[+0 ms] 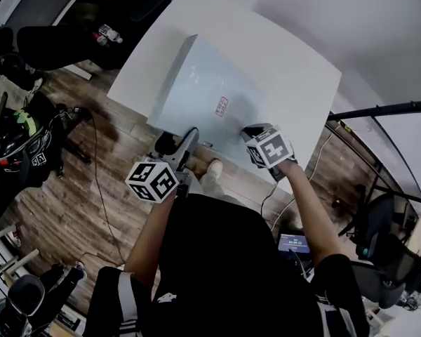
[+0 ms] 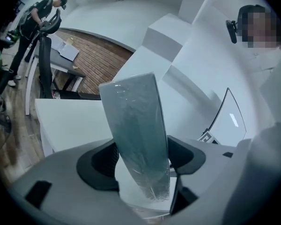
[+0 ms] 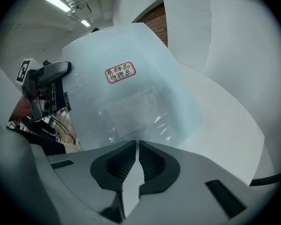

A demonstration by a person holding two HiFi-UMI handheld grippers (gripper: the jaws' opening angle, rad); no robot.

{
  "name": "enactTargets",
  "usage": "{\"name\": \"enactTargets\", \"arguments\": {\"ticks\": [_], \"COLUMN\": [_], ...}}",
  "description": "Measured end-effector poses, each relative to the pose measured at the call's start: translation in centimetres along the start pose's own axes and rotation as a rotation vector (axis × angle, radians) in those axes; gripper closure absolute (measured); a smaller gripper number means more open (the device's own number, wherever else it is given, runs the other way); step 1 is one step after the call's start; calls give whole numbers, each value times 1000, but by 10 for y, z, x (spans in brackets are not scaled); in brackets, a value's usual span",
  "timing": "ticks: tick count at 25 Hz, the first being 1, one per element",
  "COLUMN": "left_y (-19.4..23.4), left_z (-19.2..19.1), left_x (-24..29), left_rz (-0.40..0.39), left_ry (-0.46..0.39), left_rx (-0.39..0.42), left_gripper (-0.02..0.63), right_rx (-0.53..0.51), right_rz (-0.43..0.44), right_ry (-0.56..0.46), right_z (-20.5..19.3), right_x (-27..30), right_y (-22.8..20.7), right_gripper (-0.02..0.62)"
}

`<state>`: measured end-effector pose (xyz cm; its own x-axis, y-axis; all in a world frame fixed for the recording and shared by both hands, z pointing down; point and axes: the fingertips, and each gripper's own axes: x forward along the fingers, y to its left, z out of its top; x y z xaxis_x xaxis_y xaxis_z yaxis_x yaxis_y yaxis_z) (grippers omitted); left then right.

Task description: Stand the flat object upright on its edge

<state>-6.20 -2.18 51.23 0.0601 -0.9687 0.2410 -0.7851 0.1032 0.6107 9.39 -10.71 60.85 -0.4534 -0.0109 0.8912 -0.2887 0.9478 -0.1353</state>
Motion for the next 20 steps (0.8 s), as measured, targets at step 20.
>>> {"name": "enactTargets", "arguments": {"ticks": [20], "left_y": [-46], "left_z": [14], "left_x": [9], "left_rz": [-88], "left_ry": [66], "left_rx": [287], "left_gripper": [284], "right_rx": [-88], "right_rz": [-3], "right_ry": [-18], "right_z": [35], "right_x": [-17], "right_y": [8], "right_gripper": [541]}}
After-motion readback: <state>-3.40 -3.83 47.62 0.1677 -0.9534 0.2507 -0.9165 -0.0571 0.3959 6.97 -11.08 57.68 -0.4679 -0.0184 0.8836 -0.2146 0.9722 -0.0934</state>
